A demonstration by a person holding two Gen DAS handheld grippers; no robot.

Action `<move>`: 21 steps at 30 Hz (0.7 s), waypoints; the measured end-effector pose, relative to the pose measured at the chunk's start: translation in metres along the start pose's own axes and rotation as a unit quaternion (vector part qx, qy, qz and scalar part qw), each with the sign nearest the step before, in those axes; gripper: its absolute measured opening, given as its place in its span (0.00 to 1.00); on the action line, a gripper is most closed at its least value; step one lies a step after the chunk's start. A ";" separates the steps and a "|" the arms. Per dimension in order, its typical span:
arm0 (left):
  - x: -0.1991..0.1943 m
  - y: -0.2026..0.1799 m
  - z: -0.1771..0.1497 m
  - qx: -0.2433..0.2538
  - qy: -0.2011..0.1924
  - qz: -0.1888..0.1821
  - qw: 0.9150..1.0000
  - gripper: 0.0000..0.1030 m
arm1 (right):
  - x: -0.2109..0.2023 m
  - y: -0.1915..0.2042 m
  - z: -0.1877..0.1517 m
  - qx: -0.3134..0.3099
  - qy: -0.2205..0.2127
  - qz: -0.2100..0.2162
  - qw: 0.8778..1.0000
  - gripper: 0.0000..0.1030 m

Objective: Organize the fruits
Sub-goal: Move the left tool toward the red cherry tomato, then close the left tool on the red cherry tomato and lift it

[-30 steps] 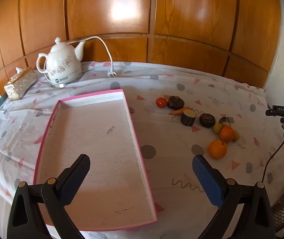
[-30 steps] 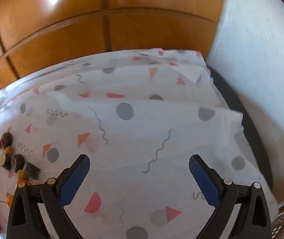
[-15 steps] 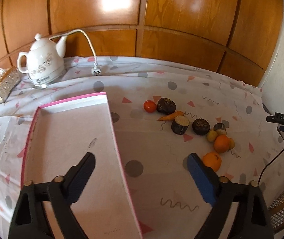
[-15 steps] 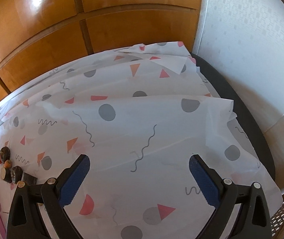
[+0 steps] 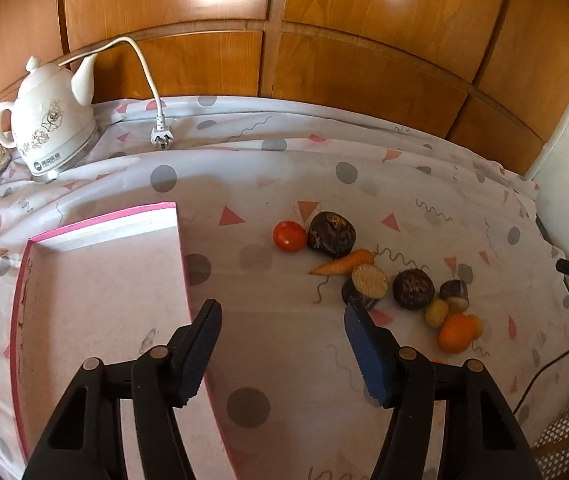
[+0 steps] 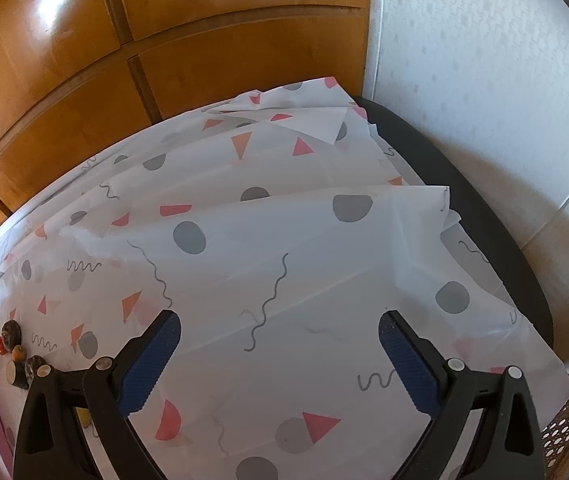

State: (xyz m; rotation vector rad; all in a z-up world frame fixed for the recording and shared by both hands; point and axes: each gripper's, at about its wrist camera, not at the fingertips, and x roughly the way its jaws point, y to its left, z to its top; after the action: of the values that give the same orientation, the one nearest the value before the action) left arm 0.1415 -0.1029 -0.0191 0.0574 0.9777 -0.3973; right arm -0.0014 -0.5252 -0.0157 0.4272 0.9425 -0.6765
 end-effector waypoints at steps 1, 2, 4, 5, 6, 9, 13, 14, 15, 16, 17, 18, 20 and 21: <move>0.002 0.001 0.002 -0.004 0.002 0.000 1.000 0.62 | 0.000 -0.002 0.001 0.006 -0.001 -0.001 1.000 0.98; 0.006 0.002 0.004 -0.008 0.004 0.000 1.000 0.58 | 0.000 -0.004 0.001 0.011 -0.002 -0.001 1.000 0.98; 0.013 0.002 0.008 -0.009 0.011 0.006 1.000 0.45 | -0.001 -0.009 0.002 0.026 -0.001 0.001 1.000 0.98; 0.019 0.002 0.011 -0.007 0.017 0.008 1.000 0.38 | 0.000 -0.010 0.002 0.029 0.000 0.001 1.000 0.98; 0.024 0.002 0.013 -0.007 0.021 0.007 1.000 0.36 | 0.000 -0.010 0.002 0.029 0.002 0.002 1.000 0.97; 0.036 -0.002 0.020 -0.001 0.029 0.000 1.000 0.28 | 0.001 -0.007 0.002 0.021 0.003 0.001 1.000 0.91; 0.050 -0.009 0.035 0.002 0.027 -0.008 1.000 0.28 | 0.002 -0.009 0.003 0.025 0.006 -0.001 1.000 0.91; 0.055 -0.010 0.039 0.004 0.027 -0.006 1.000 0.28 | 0.003 -0.009 0.003 0.025 0.007 -0.001 1.000 0.91; 0.060 -0.011 0.043 0.002 0.029 -0.007 1.000 0.28 | 0.004 -0.010 0.002 0.026 0.008 -0.001 1.000 0.91; 0.063 -0.011 0.046 -0.002 0.030 -0.009 1.000 0.28 | 0.004 -0.010 0.003 0.025 0.008 -0.003 1.000 0.91; 0.068 -0.010 0.049 -0.010 0.029 -0.013 0.999 0.29 | 0.005 -0.011 0.003 0.028 0.008 -0.005 1.000 0.91; 0.072 -0.010 0.052 -0.014 0.029 -0.015 0.999 0.31 | 0.005 -0.013 0.003 0.033 0.007 -0.007 0.999 0.91; 0.082 -0.008 0.056 -0.028 0.032 -0.015 0.999 0.39 | 0.004 -0.020 0.004 0.049 0.005 -0.008 0.999 0.91; 0.087 -0.007 0.057 -0.032 0.035 -0.016 0.999 0.39 | 0.004 -0.024 0.004 0.056 0.004 -0.010 0.998 0.91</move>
State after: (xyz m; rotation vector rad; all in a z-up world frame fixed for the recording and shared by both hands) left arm 0.2265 -0.1485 -0.0570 -0.0023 1.0617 -0.3952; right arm -0.0134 -0.5462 -0.0183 0.5215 0.9201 -0.7482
